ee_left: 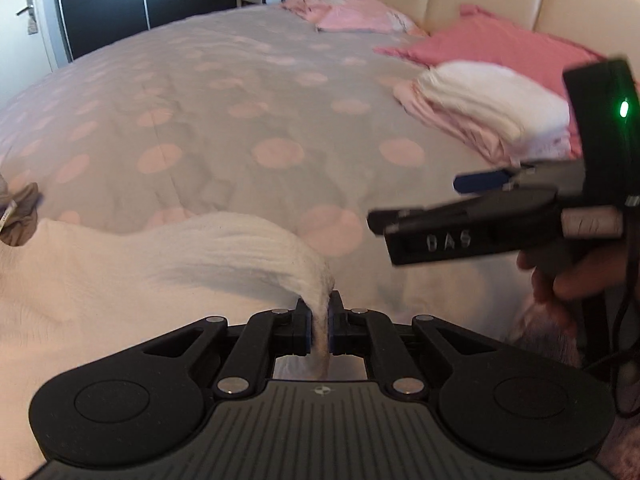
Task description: Fold clothes
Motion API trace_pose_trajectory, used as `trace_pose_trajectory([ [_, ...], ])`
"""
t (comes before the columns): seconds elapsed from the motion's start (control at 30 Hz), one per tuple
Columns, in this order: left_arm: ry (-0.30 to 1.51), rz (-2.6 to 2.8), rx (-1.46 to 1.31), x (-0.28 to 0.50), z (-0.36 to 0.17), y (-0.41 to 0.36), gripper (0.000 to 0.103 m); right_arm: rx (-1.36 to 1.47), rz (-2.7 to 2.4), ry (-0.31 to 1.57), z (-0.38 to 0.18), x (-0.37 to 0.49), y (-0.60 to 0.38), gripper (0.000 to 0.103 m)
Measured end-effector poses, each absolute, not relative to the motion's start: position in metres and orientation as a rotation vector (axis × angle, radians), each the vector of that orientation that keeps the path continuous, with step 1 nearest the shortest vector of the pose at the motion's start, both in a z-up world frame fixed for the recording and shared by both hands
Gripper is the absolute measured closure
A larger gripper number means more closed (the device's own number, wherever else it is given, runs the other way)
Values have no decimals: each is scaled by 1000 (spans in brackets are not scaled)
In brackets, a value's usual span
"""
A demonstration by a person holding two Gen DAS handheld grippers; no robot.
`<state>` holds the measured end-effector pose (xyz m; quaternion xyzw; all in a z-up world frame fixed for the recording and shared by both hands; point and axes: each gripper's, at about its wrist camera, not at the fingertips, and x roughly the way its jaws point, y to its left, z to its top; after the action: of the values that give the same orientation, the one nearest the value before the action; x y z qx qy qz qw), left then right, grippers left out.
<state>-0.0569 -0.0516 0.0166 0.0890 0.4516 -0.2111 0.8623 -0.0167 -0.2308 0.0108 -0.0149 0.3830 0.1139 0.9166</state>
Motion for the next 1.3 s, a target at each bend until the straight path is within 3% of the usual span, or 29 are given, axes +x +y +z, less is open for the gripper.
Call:
trace_pose_trajectory([
  [0.1, 1004, -430, 171, -63, 8, -45, 90, -10, 275, 804, 9, -21, -232, 4],
  [0.23, 1031, -416, 140, -71, 11, -24, 63, -6, 347, 814, 10, -25, -223, 4],
  [0.3, 1025, -394, 135, -73, 20, -10, 56, -3, 386, 815, 11, -27, -216, 4],
  [0.77, 978, -64, 143, -56, 68, 127, 48, 43, 558, 891, 7, -7, -145, 8],
  [1.0, 891, 156, 247, -36, 84, 189, 35, 73, 540, 935, 2, 18, -123, 8],
  [1.1, 894, 236, 342, -25, 79, 204, 35, 48, 523, 984, -12, 27, -114, 8],
  [1.13, 897, 256, 382, -23, 75, 208, 34, 37, 516, 1004, -18, 29, -111, 10],
  [1.2, 904, 304, 447, -20, 65, 216, 34, 26, 510, 1050, -30, 32, -108, 24],
  [1.27, 915, 356, 487, -17, 56, 227, 34, 23, 521, 1099, -41, 32, -104, 44],
  [1.3, 927, 371, 469, -15, 52, 233, 34, 0, 531, 1098, -42, 28, -102, 49],
])
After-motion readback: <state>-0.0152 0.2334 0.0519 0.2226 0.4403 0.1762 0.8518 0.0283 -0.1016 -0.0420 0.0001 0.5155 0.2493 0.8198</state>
